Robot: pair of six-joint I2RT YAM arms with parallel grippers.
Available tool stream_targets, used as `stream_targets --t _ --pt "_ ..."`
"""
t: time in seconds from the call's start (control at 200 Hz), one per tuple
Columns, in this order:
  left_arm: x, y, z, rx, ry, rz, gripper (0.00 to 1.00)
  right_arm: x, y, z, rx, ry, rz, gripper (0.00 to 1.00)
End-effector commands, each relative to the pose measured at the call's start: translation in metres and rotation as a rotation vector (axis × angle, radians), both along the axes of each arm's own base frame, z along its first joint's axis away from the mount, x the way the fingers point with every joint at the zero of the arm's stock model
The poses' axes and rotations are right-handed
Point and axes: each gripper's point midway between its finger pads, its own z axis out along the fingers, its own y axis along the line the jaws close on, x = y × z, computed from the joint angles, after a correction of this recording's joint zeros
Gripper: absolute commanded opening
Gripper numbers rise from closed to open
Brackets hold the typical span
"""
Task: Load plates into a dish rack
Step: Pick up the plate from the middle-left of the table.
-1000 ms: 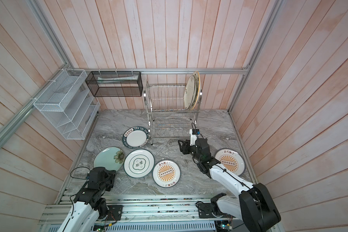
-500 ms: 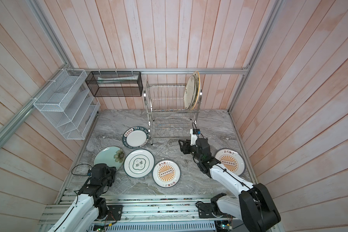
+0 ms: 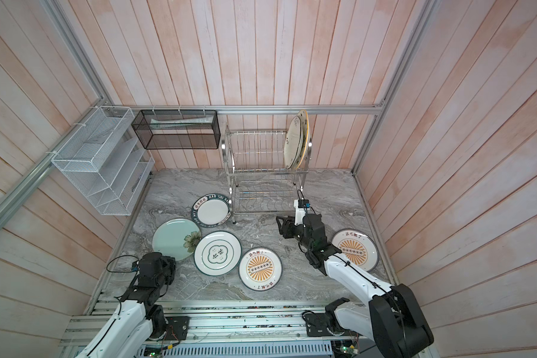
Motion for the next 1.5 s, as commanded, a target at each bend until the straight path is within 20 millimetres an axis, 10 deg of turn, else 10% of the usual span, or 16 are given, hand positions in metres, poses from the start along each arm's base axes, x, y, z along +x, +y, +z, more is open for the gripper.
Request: stream_targets --t 0.0,1.49 --pt "-0.02 0.0 -0.023 0.035 0.11 -0.035 0.02 -0.003 0.0 0.003 0.009 -0.006 0.013 0.58" --pt "0.02 0.0 0.036 0.068 -0.106 -0.059 0.0 -0.001 0.013 0.007 0.014 0.0 0.079 0.55"
